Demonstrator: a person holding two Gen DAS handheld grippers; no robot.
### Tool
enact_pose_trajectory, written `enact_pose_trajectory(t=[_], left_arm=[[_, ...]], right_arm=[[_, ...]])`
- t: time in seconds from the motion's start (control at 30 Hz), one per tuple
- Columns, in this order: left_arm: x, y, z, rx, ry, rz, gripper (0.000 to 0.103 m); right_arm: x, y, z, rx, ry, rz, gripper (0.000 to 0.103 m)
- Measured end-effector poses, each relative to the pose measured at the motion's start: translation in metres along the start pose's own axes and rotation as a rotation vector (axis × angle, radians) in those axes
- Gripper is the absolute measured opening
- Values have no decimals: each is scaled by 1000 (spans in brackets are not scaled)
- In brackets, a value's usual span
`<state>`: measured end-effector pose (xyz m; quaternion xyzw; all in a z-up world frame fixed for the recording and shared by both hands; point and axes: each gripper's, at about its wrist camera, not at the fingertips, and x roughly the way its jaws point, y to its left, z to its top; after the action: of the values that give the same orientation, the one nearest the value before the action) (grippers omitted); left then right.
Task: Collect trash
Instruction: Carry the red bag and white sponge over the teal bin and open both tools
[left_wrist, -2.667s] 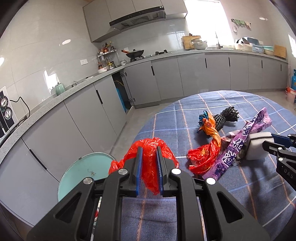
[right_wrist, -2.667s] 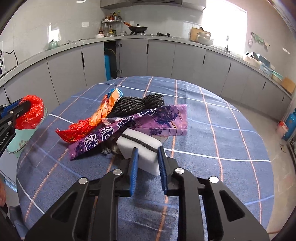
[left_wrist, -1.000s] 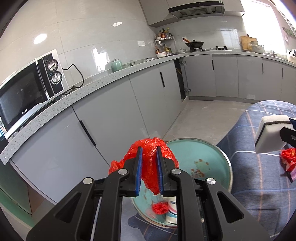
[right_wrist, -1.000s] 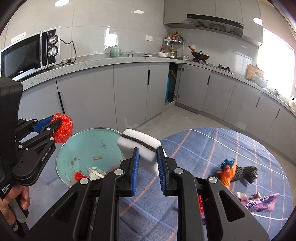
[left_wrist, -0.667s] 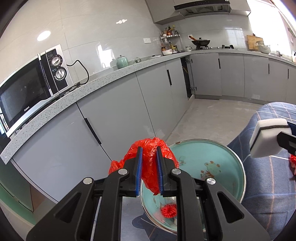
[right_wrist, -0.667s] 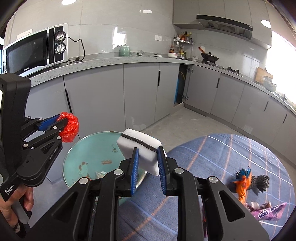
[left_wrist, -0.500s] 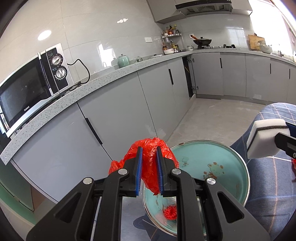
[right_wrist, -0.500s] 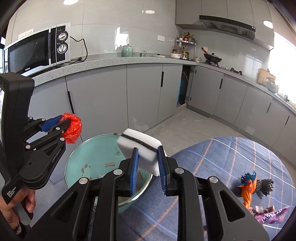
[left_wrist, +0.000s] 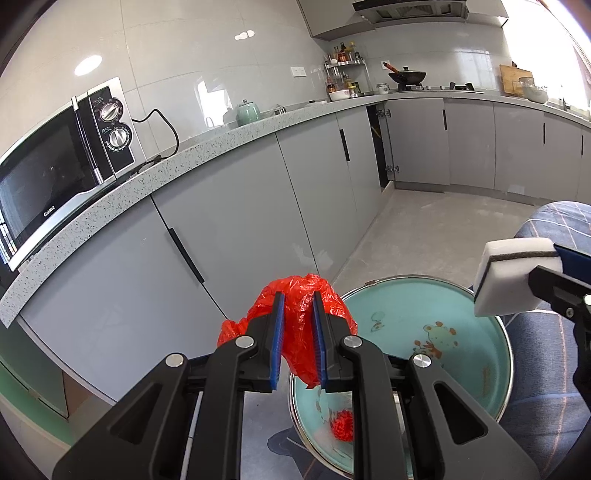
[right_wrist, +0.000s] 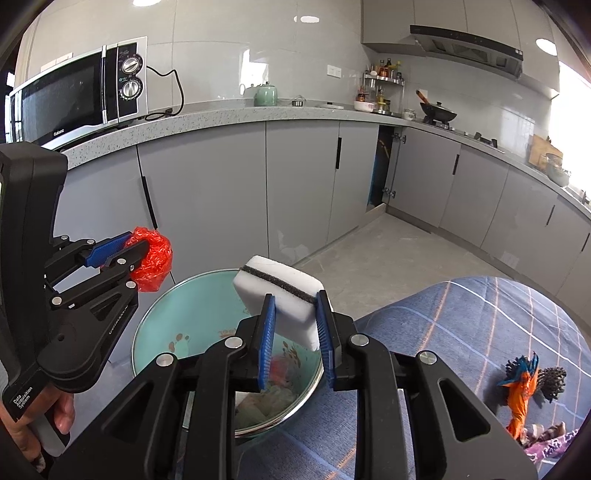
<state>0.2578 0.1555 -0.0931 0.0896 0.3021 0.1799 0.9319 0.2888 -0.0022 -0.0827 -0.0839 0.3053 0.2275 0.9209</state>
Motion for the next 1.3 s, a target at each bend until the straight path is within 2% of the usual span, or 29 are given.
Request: enact_pose_trajectory(t=[0.47,0.87,0.93,1.03,1.1,1.13,1.3], left_arm=[[7,-3,-4,12,16,-24,18],[9,-7,-7,25,18,-43,19],[9,-7,-7,23,19,-38,28],[9,-8,-8,25,20,-33,33],[8,-8,-8,24,15,-25,54],[7,-7,-8,22,10,-20,57],[4,-8,-7,21,7,-24,60]], right_arm=[[20,1,-7,-10,35,27,24],[29,2,-12,-13,46,44,29],[28,0,-12,-10,40,41,34],[28,-3,-12,-3,37,39,41],[27,-4,-13,0,35,35,46],[27,-4,-14,2,34,33,48],[24,-9,-16,11,31,23,49]])
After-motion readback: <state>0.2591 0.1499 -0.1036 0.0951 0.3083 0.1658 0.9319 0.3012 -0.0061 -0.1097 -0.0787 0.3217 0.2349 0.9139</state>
